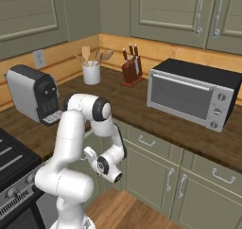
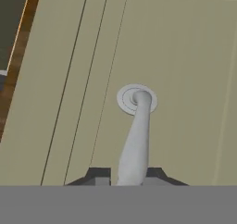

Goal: Take a straw from the drawer in front and place it inside the glass cup on the dining counter.

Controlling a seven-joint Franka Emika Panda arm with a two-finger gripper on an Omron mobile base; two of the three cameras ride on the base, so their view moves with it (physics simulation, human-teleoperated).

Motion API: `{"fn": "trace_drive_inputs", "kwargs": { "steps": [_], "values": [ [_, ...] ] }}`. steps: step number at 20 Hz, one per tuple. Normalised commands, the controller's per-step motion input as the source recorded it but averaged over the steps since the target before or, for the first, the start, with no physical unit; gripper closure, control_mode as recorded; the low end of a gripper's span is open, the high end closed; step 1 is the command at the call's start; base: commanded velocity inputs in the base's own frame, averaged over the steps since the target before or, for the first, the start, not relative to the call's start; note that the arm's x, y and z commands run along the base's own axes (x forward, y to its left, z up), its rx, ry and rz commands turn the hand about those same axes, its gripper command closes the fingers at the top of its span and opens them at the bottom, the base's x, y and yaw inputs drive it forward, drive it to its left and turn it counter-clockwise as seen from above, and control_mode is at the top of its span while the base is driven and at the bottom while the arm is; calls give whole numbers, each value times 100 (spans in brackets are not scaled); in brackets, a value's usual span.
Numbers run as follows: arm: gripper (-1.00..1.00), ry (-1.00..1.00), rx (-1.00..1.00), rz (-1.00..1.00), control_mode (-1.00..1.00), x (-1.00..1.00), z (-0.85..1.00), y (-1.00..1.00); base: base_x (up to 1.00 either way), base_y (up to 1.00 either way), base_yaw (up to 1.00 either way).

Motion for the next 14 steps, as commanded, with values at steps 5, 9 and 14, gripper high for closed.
{"fn": "trace_drive_inputs", "kwargs": {
  "steps": [5,9,14],
  "values": [
    [100,0,-1,0,-100,-21,12,-100,0,0,0],
    [100,0,-1,0,-100,-16,13,-100,0,0,0],
    [100,0,-2,0,-100,-9,15,-100,0,0,0]
  ]
}}
